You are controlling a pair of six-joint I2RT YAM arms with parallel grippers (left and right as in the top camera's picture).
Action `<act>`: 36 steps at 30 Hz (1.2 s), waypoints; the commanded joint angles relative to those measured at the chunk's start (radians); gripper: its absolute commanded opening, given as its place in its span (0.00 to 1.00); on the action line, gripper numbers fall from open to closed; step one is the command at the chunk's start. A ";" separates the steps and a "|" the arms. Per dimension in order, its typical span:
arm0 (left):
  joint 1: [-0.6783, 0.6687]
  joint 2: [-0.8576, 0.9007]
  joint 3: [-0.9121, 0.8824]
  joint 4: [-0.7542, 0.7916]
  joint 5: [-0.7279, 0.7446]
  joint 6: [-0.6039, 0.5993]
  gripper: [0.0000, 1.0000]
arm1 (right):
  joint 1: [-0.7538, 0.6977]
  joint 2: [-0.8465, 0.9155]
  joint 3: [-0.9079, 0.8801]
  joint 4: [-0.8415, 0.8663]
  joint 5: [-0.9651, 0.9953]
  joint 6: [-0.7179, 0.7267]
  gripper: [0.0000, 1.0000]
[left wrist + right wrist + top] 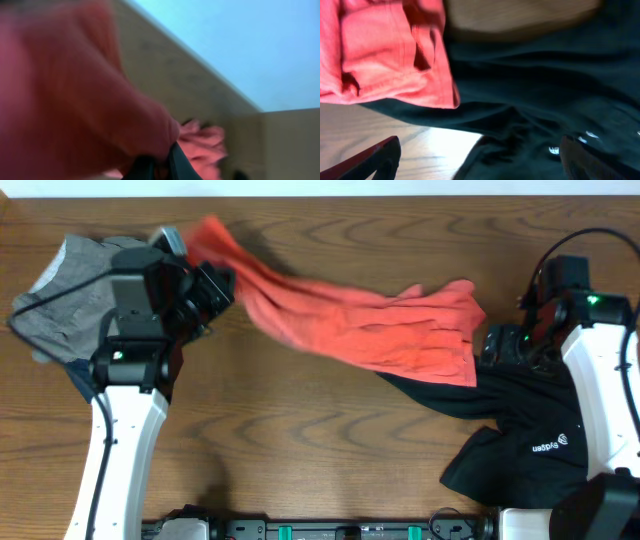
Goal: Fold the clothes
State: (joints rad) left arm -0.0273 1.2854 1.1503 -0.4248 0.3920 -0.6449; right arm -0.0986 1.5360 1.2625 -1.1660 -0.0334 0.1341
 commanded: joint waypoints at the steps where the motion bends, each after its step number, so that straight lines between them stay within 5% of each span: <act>1: 0.001 0.014 -0.003 -0.016 -0.057 0.099 0.06 | 0.000 -0.004 -0.079 0.040 -0.204 -0.142 0.84; 2: 0.001 0.013 -0.003 -0.016 -0.070 0.099 0.06 | 0.006 -0.004 -0.102 0.061 -0.258 -0.167 0.63; 3: 0.001 0.011 -0.003 -0.017 -0.086 0.099 0.06 | 0.019 -0.004 -0.126 0.084 -0.299 -0.177 0.22; 4: 0.001 0.010 -0.003 -0.017 -0.099 0.099 0.06 | 0.032 -0.004 -0.146 0.106 -0.308 -0.176 0.05; 5: 0.001 0.010 -0.003 -0.016 -0.105 0.098 0.06 | 0.046 -0.004 -0.162 0.125 -0.307 -0.176 0.01; 17: 0.001 0.010 -0.003 -0.042 -0.110 0.099 0.06 | 0.193 -0.002 -0.401 0.549 -0.224 -0.113 0.01; 36: 0.001 0.010 -0.003 -0.042 -0.150 0.098 0.06 | 0.190 0.139 -0.442 0.547 -0.127 -0.075 0.01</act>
State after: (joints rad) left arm -0.0280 1.3106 1.1385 -0.4679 0.2577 -0.5667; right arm 0.0875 1.6440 0.8291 -0.6315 -0.2234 0.0162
